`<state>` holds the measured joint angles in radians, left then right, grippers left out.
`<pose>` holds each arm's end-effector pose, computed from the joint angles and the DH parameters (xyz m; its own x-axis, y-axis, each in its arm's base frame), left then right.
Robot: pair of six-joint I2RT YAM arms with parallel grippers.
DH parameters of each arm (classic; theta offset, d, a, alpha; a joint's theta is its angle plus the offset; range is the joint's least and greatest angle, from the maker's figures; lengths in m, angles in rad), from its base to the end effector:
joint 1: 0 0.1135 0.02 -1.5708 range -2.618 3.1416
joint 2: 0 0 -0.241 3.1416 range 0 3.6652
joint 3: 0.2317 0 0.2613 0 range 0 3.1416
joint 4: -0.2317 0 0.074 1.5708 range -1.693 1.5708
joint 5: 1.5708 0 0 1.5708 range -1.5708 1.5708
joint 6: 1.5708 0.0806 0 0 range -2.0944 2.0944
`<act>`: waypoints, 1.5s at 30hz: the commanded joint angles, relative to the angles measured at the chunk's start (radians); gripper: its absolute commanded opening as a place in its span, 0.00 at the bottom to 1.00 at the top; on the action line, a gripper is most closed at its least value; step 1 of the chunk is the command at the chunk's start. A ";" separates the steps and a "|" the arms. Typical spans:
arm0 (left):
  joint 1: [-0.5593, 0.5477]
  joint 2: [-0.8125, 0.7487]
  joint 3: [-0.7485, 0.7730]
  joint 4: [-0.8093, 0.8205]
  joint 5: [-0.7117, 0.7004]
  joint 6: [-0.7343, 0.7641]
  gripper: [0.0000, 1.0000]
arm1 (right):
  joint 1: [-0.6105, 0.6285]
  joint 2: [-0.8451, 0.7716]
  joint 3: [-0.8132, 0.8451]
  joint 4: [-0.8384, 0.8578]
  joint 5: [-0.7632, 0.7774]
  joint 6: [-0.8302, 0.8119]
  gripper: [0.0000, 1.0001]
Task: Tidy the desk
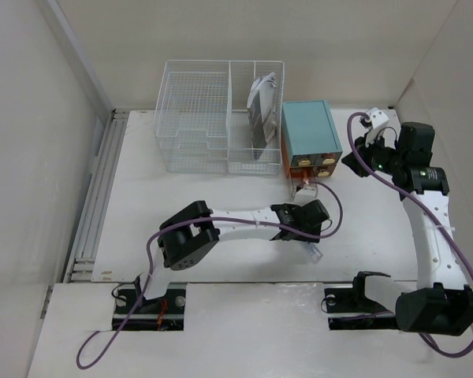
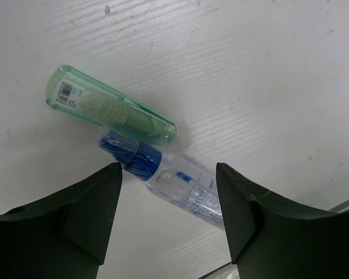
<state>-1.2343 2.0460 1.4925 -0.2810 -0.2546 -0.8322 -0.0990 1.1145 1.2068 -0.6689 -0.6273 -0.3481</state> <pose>0.1777 -0.4466 0.1325 -0.7989 0.1166 -0.5901 0.3965 0.8398 -0.3709 0.2816 0.0196 0.3371 -0.3702 -0.2407 -0.8972 -0.5701 0.8214 0.0148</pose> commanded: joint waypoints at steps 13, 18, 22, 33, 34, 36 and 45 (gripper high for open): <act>0.134 -0.073 -0.032 -0.034 -0.068 0.021 0.63 | -0.007 -0.004 -0.010 0.049 -0.037 -0.019 0.14; 0.134 -0.021 -0.011 -0.034 -0.029 0.012 0.63 | -0.016 -0.004 -0.010 0.049 -0.037 -0.019 0.14; 0.134 -0.021 -0.020 -0.012 -0.020 0.001 0.63 | -0.016 -0.004 -0.010 0.049 -0.037 -0.019 0.14; 0.114 0.078 0.093 -0.157 -0.014 -0.109 0.63 | -0.025 -0.013 -0.010 0.049 -0.058 -0.028 0.14; 0.114 0.095 0.119 -0.182 -0.014 -0.120 0.63 | -0.025 -0.013 -0.019 0.049 -0.058 -0.028 0.14; 0.114 0.144 0.193 -0.230 -0.023 -0.145 0.63 | -0.034 -0.013 -0.019 0.040 -0.068 -0.028 0.14; 0.114 0.201 0.284 -0.329 -0.012 -0.232 0.63 | -0.053 -0.022 -0.019 0.031 -0.095 -0.046 0.14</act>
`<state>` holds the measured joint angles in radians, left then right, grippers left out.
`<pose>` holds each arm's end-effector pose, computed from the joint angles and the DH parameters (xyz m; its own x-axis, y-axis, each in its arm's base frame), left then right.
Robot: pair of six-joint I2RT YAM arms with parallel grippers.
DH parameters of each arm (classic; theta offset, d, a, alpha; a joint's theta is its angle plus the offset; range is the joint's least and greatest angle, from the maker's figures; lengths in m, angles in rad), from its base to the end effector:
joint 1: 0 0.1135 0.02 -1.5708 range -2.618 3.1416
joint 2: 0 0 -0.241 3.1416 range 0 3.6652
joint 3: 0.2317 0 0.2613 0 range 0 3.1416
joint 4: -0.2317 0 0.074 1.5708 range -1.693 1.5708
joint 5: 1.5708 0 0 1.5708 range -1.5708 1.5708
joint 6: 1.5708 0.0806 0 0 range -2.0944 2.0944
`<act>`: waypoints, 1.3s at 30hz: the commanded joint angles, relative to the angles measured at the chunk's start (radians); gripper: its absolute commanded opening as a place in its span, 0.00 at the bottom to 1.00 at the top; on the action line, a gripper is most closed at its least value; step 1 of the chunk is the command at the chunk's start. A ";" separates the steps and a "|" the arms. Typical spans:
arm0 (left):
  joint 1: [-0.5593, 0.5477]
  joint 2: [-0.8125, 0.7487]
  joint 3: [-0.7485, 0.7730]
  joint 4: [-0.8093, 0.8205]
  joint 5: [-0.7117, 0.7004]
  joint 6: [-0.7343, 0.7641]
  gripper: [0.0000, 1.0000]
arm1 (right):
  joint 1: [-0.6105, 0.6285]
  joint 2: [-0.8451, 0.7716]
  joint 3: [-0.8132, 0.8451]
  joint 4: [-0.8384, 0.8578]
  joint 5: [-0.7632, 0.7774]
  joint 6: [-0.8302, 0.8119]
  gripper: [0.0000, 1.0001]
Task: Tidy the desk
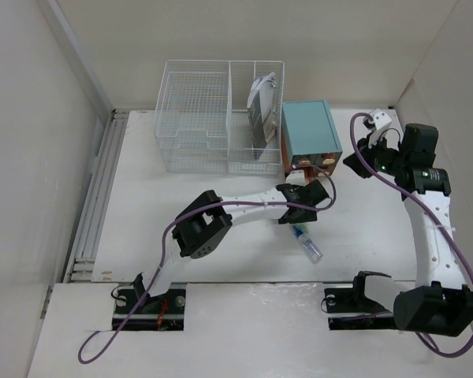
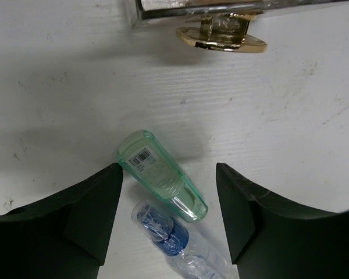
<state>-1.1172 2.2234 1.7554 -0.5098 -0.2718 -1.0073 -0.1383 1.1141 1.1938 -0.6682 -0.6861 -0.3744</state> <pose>0.2408 -0.4446 0.1181 -0.8705 -0.0727 -0.4867 0.1202 0.9277 -0.3535 0.2803 0.0125 0.3342 -0.3599 -0.2356 -0.9028 -0.5876 0.8089 0.0231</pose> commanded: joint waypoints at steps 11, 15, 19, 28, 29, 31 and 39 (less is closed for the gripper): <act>-0.003 0.033 0.024 -0.225 -0.030 -0.123 0.53 | -0.023 -0.031 -0.007 0.012 -0.065 -0.020 0.14; -0.003 0.051 0.013 -0.225 -0.020 -0.114 0.50 | -0.032 -0.040 -0.007 0.012 -0.075 -0.020 0.14; -0.003 0.074 0.004 -0.225 -0.009 -0.105 0.48 | -0.032 -0.040 0.003 0.002 -0.075 -0.020 0.14; -0.003 0.074 -0.007 -0.225 0.000 -0.096 0.26 | -0.041 -0.040 0.003 0.002 -0.084 -0.029 0.14; 0.006 0.065 -0.020 -0.225 0.000 -0.096 0.26 | -0.050 -0.040 0.003 0.002 -0.084 -0.029 0.14; 0.016 0.053 -0.040 -0.216 -0.009 -0.096 0.26 | -0.050 -0.040 0.003 -0.007 -0.093 -0.029 0.14; 0.046 0.030 -0.102 -0.205 -0.029 -0.085 0.37 | -0.060 -0.040 0.003 -0.007 -0.093 -0.038 0.14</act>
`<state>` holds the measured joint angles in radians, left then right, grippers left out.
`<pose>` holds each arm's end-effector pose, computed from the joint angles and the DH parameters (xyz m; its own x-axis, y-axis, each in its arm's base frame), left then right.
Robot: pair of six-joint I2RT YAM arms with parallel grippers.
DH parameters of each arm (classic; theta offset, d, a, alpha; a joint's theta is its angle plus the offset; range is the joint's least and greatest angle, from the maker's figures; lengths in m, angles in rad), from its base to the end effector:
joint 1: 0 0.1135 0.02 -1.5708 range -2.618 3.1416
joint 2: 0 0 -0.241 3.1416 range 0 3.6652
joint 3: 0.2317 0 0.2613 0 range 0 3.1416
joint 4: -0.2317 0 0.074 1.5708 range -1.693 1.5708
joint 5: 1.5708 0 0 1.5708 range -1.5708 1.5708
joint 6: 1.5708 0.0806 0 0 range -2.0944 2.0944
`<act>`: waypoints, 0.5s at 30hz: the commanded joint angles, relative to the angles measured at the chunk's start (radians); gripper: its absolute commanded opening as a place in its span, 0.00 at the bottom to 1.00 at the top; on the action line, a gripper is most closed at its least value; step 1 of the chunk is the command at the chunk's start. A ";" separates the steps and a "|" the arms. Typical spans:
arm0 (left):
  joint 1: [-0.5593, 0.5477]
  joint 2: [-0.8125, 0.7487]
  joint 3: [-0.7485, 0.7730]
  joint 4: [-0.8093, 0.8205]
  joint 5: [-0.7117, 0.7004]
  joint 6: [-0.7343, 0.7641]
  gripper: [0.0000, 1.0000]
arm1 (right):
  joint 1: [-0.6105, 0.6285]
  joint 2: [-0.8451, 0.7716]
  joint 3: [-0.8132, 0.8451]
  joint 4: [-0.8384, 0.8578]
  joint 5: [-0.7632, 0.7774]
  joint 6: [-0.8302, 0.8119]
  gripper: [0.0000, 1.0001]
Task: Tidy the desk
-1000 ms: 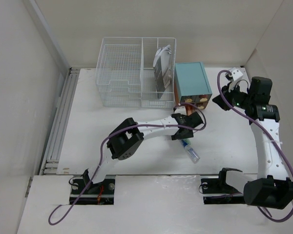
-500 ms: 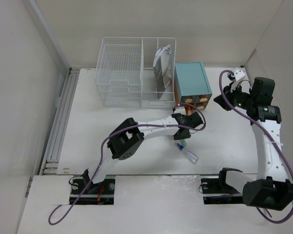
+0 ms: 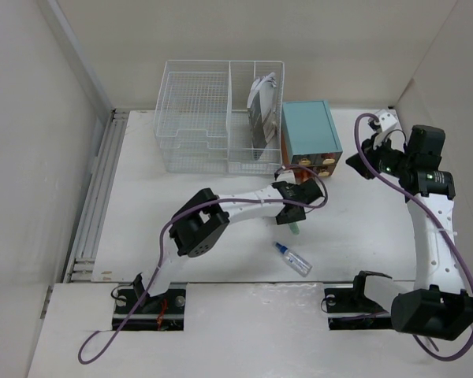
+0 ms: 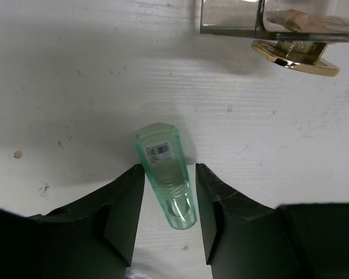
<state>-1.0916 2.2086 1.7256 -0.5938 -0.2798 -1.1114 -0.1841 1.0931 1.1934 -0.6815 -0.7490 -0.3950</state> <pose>0.2449 -0.4231 0.1088 -0.8903 -0.1549 -0.4282 -0.0125 0.9483 -0.3172 0.2729 0.0050 0.3397 -0.3345 -0.2244 -0.9153 -0.6003 0.7994 0.0234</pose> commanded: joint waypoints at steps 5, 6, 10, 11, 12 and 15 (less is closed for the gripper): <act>0.021 0.085 -0.063 -0.112 -0.002 0.041 0.37 | -0.014 -0.019 0.003 0.007 -0.039 -0.018 0.14; 0.021 0.094 -0.063 -0.112 0.008 0.041 0.33 | -0.014 -0.019 0.003 0.007 -0.039 -0.018 0.14; 0.021 0.105 -0.028 -0.087 0.027 0.059 0.24 | -0.014 -0.019 0.003 -0.003 -0.049 -0.018 0.14; 0.021 0.105 -0.027 -0.075 0.036 0.059 0.17 | -0.023 -0.019 0.003 -0.003 -0.049 -0.018 0.14; 0.021 0.105 -0.018 -0.075 0.036 0.070 0.15 | -0.023 -0.019 0.003 -0.003 -0.049 -0.018 0.14; 0.021 0.114 -0.008 -0.064 0.048 0.079 0.08 | -0.023 -0.019 0.003 -0.003 -0.049 -0.018 0.14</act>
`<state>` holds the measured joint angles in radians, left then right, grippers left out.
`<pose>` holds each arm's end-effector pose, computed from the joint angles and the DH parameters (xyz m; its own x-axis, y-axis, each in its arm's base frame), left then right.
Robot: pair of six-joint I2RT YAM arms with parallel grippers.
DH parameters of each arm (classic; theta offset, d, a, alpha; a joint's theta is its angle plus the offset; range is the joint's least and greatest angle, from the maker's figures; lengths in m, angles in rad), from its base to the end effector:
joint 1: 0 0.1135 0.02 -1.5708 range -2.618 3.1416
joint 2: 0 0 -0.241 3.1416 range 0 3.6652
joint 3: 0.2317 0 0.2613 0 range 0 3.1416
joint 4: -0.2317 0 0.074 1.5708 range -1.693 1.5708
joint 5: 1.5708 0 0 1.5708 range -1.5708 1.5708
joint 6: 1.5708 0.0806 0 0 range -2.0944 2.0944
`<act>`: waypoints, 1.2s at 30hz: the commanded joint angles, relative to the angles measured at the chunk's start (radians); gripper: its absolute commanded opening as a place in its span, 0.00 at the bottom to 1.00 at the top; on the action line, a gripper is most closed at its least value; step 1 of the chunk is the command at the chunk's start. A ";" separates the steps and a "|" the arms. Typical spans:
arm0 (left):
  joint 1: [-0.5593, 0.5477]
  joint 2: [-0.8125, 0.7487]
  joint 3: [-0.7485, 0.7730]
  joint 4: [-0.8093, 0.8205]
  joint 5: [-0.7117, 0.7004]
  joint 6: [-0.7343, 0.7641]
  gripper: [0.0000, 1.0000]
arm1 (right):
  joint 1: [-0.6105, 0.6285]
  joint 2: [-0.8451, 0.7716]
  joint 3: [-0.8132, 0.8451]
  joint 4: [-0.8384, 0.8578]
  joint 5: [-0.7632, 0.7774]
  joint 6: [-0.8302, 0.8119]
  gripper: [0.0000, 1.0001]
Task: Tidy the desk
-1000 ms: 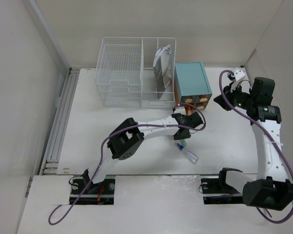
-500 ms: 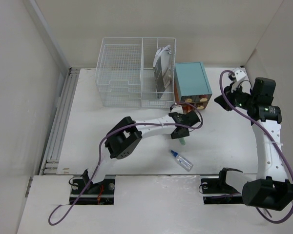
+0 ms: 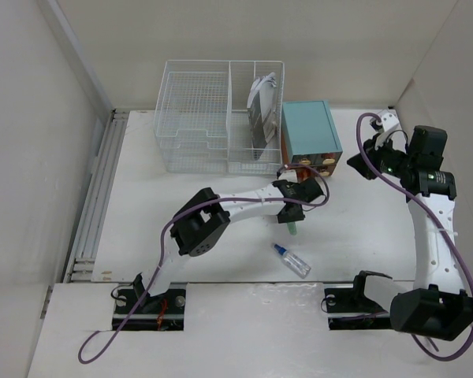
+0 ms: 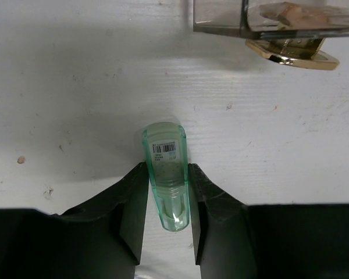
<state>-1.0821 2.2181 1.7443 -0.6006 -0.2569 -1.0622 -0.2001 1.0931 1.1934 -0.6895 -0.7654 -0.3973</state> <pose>0.2488 -0.4243 0.1095 -0.8973 -0.1118 -0.4270 0.0276 0.9512 -0.3072 0.2719 0.0018 0.3393 -0.3392 -0.2159 -0.9156 -0.5991 0.8000 0.0333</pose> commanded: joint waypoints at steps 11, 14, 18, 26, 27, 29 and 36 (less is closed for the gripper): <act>0.011 0.133 -0.035 -0.123 0.015 0.094 0.25 | -0.016 -0.019 0.003 -0.004 -0.041 -0.025 0.14; 0.011 0.134 -0.045 -0.133 0.005 0.105 0.28 | -0.016 -0.019 0.003 -0.004 -0.041 -0.025 0.14; 0.011 0.134 -0.045 -0.152 -0.004 0.116 0.34 | -0.016 -0.019 0.003 -0.004 -0.041 -0.025 0.14; 0.011 0.143 -0.054 -0.153 -0.004 0.125 0.38 | -0.016 -0.019 0.003 -0.004 -0.041 -0.025 0.14; 0.011 0.143 -0.054 -0.153 -0.004 0.125 0.38 | -0.016 -0.019 0.003 -0.004 -0.041 -0.025 0.14; 0.011 0.152 -0.065 -0.153 -0.004 0.134 0.38 | -0.016 -0.019 0.012 -0.004 -0.051 -0.025 0.14; 0.002 0.190 -0.074 -0.180 -0.004 0.143 0.38 | -0.025 -0.019 0.012 -0.013 -0.060 -0.025 0.14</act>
<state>-1.0843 2.2433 1.7630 -0.5957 -0.2546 -0.9489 -0.2157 1.0931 1.1934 -0.7078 -0.7891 -0.4084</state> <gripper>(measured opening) 0.371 0.138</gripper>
